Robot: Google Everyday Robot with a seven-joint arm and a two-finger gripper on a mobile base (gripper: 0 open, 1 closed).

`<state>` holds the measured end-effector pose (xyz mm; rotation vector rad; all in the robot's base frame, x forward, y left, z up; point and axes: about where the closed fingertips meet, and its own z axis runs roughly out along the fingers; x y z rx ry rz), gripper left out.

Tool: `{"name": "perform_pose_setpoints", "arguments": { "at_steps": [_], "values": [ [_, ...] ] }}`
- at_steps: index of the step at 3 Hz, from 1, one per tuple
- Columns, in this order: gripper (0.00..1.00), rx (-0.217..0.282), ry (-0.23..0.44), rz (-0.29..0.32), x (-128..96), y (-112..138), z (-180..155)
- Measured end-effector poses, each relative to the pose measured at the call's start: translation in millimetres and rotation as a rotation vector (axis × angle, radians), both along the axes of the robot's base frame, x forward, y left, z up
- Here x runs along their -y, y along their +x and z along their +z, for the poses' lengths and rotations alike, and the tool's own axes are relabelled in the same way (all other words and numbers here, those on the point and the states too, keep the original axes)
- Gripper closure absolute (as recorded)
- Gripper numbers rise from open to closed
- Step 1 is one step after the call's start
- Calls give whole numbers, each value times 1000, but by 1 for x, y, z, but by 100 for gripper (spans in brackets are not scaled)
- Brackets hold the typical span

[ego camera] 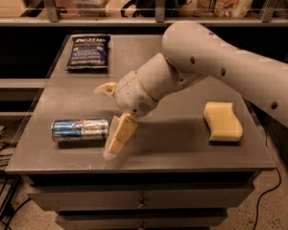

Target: Pick redbull can

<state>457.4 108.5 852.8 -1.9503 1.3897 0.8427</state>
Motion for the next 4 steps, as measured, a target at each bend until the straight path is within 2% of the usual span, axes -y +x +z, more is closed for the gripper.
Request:
{"name": "perform_pose_setpoints", "arguments": {
  "at_steps": [1, 2, 3, 4],
  "values": [
    [0, -27, 49, 1, -20, -8, -7],
    [18, -39, 59, -28, -24, -9, -15],
    [41, -43, 52, -60, -19, -7, -20],
    [64, -24, 42, -89, -8, 0, -15]
  ]
}}
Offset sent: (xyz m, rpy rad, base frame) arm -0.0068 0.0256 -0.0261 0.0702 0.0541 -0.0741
